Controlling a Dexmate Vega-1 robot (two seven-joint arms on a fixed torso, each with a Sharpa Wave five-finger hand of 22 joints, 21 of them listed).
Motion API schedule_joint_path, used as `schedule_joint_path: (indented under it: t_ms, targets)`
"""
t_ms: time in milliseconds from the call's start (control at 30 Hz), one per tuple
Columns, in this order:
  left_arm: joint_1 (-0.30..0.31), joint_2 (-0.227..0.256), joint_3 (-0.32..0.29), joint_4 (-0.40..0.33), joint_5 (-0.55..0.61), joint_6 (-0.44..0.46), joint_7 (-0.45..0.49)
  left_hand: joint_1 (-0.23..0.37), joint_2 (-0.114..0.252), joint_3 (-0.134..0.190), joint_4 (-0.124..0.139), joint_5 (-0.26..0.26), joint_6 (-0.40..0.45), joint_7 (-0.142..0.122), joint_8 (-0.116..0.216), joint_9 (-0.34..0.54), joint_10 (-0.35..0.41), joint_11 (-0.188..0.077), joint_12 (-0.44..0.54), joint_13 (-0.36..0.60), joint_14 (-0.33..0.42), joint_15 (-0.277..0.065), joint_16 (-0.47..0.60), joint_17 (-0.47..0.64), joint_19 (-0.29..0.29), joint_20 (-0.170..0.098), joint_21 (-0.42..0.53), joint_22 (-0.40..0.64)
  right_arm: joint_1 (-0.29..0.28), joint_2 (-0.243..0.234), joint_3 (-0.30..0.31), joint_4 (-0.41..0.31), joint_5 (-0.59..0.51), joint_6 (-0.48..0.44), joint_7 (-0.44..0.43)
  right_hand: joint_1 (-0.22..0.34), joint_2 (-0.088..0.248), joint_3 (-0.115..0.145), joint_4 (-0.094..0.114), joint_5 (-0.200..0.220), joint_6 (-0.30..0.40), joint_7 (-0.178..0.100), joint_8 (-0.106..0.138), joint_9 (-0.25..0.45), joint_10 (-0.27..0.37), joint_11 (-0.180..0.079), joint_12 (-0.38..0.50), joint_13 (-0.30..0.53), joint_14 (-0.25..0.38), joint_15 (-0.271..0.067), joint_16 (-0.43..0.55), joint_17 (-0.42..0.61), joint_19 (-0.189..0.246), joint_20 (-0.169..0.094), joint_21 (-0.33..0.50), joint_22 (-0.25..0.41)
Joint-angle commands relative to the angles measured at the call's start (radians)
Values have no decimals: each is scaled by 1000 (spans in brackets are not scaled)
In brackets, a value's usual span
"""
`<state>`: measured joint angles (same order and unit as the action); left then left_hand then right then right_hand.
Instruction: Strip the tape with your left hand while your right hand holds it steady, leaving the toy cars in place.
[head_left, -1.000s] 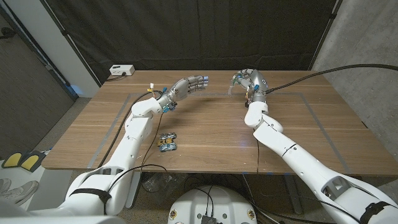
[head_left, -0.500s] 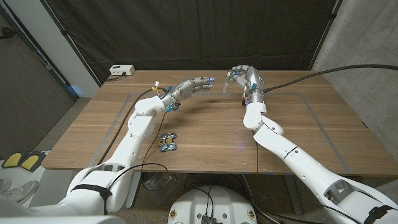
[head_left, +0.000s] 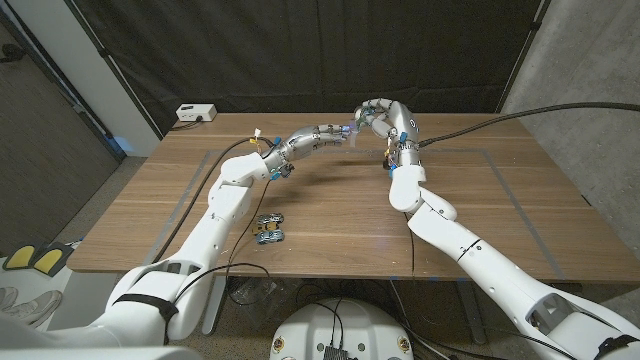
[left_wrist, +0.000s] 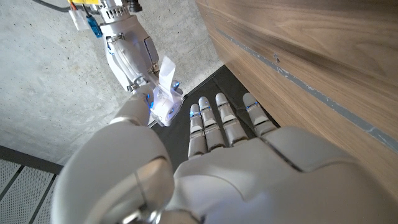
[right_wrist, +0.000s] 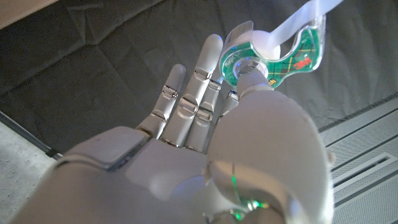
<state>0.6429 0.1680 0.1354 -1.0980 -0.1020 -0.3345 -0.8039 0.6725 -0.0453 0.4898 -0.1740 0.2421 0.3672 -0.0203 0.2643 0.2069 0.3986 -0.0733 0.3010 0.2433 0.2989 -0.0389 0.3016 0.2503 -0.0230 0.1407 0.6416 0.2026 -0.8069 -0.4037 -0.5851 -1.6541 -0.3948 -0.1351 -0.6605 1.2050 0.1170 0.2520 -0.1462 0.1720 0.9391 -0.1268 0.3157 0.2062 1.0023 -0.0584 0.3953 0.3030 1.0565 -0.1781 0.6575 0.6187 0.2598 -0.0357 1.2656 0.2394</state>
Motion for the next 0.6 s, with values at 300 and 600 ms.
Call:
schedule_joint_path:
  t_ms: [300, 600]
  targets:
    - [14, 9, 28, -6, 11, -66, 56, 44, -6, -18, 35, 37, 144, -1, 42, 10, 96, -8, 79, 40, 104, -35, 38, 51, 116, -37, 73, 35, -17, -1, -18, -62, -36, 13, 23, 2, 17, 2, 2, 7, 73, -23, 1, 101, 126, -92, 78, 119, 8, -58, -6, 7, -8, -78, 16, -5]
    - [10, -11, 35, 23, -6, -87, 53, 51, -2, -30, 47, 44, 220, 11, 58, 7, 152, -14, 121, 56, 171, -44, 61, 77, 155, -43, 118, 57, -26, -7, -30, -100, -72, 1, 34, 1, 18, 3, 2, 7, 73, -25, 1, 102, 126, -92, 77, 125, 8, -58, -8, 9, -12, -79, 22, -9]
